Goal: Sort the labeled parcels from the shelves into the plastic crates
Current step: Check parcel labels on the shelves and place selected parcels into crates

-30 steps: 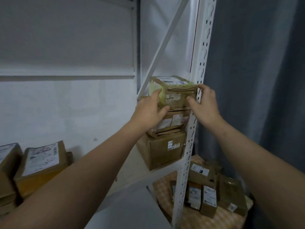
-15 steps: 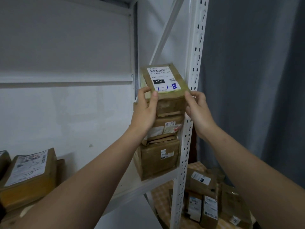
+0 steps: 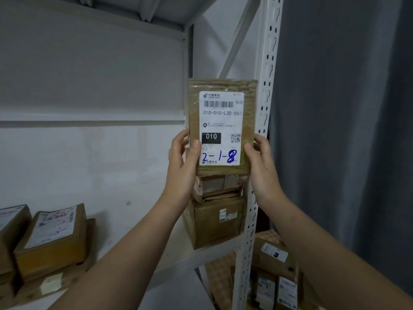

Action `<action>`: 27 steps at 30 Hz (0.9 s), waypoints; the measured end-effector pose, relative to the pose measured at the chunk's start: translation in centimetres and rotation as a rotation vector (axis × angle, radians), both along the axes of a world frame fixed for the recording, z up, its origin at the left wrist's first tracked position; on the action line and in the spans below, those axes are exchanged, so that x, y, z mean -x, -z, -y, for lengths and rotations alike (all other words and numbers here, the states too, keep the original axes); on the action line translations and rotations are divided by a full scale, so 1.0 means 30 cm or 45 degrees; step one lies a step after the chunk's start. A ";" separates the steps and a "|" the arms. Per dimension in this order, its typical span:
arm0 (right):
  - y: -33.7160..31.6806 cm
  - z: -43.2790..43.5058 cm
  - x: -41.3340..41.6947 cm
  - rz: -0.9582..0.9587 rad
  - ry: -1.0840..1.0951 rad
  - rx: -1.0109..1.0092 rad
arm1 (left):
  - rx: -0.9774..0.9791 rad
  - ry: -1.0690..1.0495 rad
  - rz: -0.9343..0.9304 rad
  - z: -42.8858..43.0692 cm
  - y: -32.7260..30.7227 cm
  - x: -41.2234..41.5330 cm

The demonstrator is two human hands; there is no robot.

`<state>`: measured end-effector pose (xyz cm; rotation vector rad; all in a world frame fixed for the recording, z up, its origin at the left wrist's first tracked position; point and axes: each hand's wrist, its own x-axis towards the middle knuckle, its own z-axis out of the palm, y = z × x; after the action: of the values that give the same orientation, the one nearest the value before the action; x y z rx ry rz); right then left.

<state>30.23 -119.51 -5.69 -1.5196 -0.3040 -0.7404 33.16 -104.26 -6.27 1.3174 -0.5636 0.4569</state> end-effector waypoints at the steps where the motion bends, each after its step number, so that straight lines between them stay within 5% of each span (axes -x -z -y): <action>1: -0.001 -0.011 0.009 0.002 -0.003 -0.018 | 0.009 0.061 -0.005 -0.005 -0.004 0.013; 19: 0.000 -0.217 0.093 -0.028 -0.247 -0.117 | -0.010 -0.072 -0.032 -0.190 0.051 0.150; 27: 0.169 -0.384 0.039 -0.015 -0.354 0.119 | -0.670 -0.460 0.060 -0.450 0.277 0.218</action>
<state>29.06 -107.98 -10.77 -1.5297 -0.5349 -0.5023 26.61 -90.76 -14.57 1.9325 -0.5022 0.6650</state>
